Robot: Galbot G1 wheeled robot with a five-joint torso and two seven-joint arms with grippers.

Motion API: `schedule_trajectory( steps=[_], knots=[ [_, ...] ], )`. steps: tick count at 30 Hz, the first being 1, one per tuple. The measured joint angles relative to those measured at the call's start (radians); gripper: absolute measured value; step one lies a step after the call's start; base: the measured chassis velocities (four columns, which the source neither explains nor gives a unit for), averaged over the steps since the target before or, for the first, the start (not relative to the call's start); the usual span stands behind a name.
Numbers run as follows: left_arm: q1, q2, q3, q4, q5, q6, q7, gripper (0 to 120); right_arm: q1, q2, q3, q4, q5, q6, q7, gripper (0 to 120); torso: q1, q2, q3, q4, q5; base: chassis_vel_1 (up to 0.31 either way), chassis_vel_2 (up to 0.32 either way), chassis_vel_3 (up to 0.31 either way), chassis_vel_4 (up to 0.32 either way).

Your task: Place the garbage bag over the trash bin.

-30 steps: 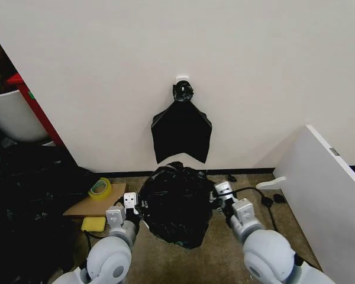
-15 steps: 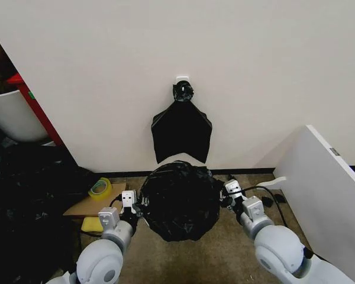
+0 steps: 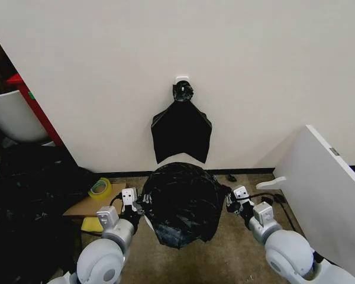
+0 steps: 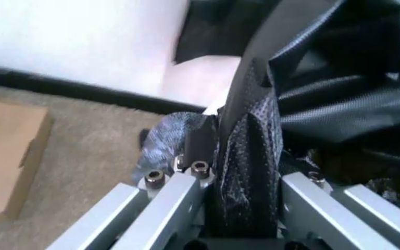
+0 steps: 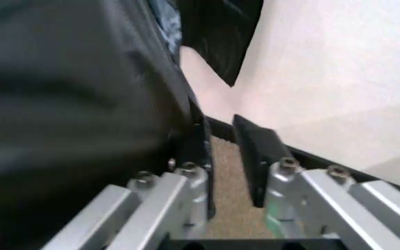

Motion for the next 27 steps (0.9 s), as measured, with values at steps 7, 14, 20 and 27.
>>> schedule_trajectory(
  steps=[7,14,20,27],
  knots=[
    [-0.030,-0.011,-0.006,0.034,-0.056,0.036,-0.088,0,-0.056,0.020,0.032,0.077,-0.014,-0.009,0.047,39,0.000,0.000,0.000,0.0001,-0.0001,0.000,0.000,0.000,0.000],
    [-0.033,-0.037,-0.023,0.049,-0.156,0.098,-0.206,0,-0.101,-0.008,0.046,0.227,0.016,-0.083,0.055,69,0.000,0.000,0.000,0.0001,-0.0007,0.000,0.000,0.000,0.000],
    [-0.049,-0.044,-0.018,0.043,-0.224,0.126,-0.247,0,-0.172,-0.020,-0.035,0.308,-0.088,-0.077,-0.144,92,0.000,0.000,0.000,-0.0002,-0.0002,0.000,0.000,0.000,0.000],
    [-0.063,-0.046,-0.013,0.057,-0.266,0.138,-0.261,0,-0.251,-0.021,-0.081,0.288,-0.269,0.024,-0.259,99,0.000,0.000,0.000,0.0000,-0.0003,0.000,0.000,0.000,0.000]
  ],
)
